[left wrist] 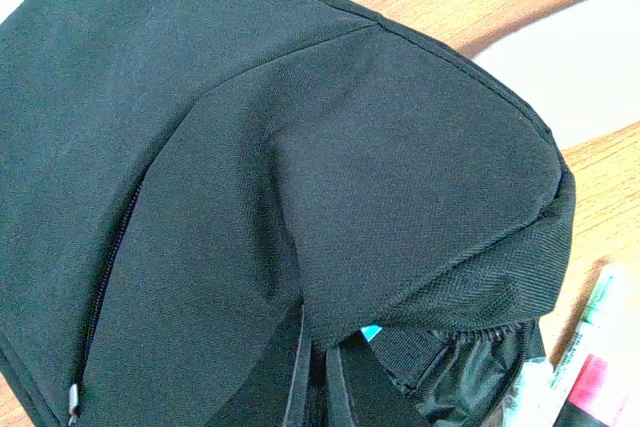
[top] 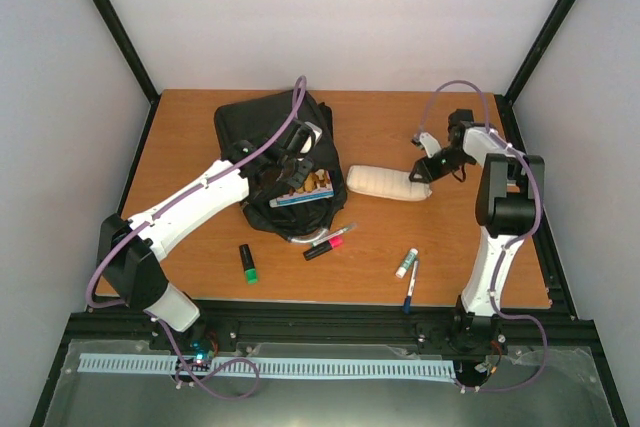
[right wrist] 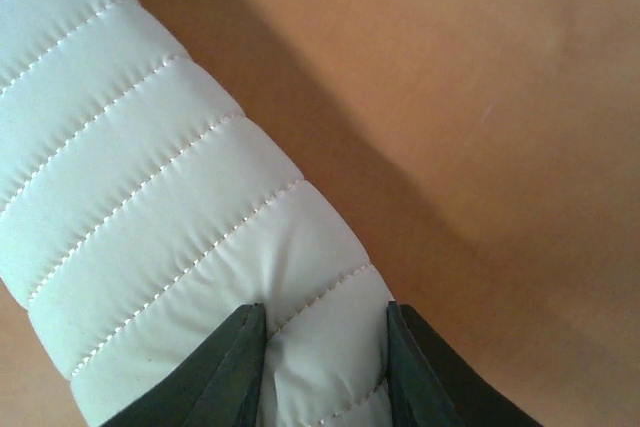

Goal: Pack the student bag
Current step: Pick up the stationery from the center of the board.

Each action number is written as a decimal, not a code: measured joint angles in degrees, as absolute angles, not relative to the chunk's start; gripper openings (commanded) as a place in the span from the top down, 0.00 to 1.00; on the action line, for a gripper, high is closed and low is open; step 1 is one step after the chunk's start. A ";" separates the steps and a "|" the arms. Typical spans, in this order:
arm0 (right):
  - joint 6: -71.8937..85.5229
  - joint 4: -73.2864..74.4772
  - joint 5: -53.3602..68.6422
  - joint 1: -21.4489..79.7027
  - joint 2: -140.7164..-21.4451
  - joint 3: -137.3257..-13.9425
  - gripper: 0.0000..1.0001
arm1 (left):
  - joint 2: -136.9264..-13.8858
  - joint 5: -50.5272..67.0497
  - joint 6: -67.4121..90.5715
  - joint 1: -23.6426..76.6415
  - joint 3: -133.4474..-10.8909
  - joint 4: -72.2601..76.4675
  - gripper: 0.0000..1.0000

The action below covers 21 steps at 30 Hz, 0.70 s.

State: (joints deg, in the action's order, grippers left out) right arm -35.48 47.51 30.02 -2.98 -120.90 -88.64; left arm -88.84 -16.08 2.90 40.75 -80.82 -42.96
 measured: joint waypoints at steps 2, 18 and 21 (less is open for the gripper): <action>-34.22 48.73 29.63 -3.16 -118.08 -84.75 0.68 | -88.84 -16.01 2.92 40.75 -80.84 -42.98 0.99; -33.50 51.92 25.80 -4.69 -95.11 -66.59 0.42 | -88.84 -15.77 3.03 40.75 -80.84 -43.33 0.99; -36.29 48.12 22.70 -2.85 -88.25 -62.54 0.43 | -88.84 -15.77 3.03 40.75 -80.84 -43.33 0.99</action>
State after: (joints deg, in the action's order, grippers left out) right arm -36.29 48.12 22.70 -2.85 -88.25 -62.54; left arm -88.84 -15.77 3.03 40.75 -80.84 -43.33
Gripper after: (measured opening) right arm 0.584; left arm 0.023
